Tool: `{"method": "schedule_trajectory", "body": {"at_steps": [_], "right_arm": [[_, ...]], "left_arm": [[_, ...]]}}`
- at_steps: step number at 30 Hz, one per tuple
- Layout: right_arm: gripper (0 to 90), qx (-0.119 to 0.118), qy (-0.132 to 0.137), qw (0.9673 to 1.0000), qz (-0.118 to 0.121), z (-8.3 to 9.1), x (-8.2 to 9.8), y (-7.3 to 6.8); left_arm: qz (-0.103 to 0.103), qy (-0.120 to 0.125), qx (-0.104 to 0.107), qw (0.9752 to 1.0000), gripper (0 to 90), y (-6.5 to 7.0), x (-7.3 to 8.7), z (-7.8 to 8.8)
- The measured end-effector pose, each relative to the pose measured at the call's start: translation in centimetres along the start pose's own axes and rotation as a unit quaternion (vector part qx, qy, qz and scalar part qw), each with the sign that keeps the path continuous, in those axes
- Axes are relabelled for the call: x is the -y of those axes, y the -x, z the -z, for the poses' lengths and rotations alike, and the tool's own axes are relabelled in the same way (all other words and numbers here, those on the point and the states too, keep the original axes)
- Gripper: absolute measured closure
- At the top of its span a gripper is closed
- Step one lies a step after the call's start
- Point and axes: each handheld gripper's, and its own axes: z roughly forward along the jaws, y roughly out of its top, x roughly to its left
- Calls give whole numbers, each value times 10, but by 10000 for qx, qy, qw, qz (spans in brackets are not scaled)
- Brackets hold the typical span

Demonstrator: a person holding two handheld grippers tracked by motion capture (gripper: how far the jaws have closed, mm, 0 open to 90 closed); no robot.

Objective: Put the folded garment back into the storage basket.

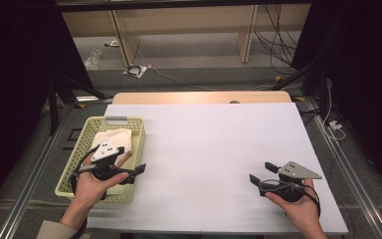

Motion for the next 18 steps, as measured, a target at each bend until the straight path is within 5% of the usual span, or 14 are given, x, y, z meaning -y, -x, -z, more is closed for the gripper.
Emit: {"method": "schedule_trajectory", "body": {"at_steps": [18], "right_arm": [[265, -17, 23, 10000, 5, -1, 1, 0]], "left_arm": [[-122, -21, 64, 9999, 6, 17, 7, 4]]}}
